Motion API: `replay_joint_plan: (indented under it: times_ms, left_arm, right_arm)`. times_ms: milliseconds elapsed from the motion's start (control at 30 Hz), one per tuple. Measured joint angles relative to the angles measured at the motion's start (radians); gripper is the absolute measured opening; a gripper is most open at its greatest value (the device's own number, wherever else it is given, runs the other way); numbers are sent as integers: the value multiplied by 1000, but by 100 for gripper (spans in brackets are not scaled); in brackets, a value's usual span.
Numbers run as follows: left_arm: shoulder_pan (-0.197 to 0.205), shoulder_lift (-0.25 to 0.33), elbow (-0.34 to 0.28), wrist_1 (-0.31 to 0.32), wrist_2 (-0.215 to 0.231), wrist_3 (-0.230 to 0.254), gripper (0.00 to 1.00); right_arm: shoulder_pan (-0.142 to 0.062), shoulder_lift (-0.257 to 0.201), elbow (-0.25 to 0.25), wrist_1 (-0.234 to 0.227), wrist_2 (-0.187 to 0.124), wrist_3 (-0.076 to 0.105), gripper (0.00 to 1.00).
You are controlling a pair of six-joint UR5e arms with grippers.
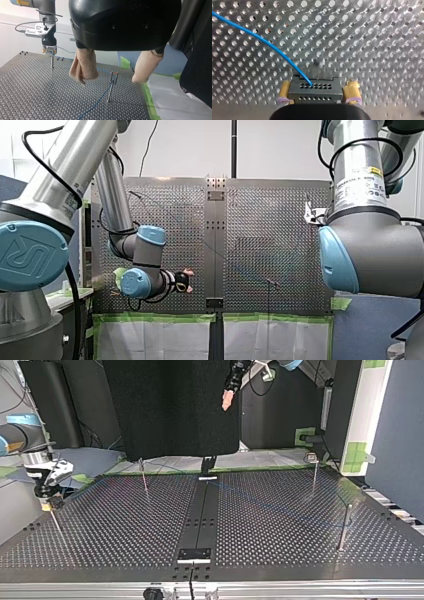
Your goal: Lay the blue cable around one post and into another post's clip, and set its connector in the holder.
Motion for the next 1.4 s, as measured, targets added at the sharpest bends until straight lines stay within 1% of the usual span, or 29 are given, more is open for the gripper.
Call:
replay_joint_plan:
  times_ms: [667,900,1067,1400]
  left_arm:
    - [0,0,0,-2,-2,-1,100]
    - [0,0,0,-8,-5,-23,100]
    - [2,0,2,11,-6,-41,100]
    - [3,0,3,22,-8,-44,100]
  right_arm:
    - [-2,-1,1,0,0,0,89]
    - [-2,-1,1,0,0,0,89]
    - [-2,-1,1,0,0,0,89]
    - [-2,-1,1,0,0,0,89]
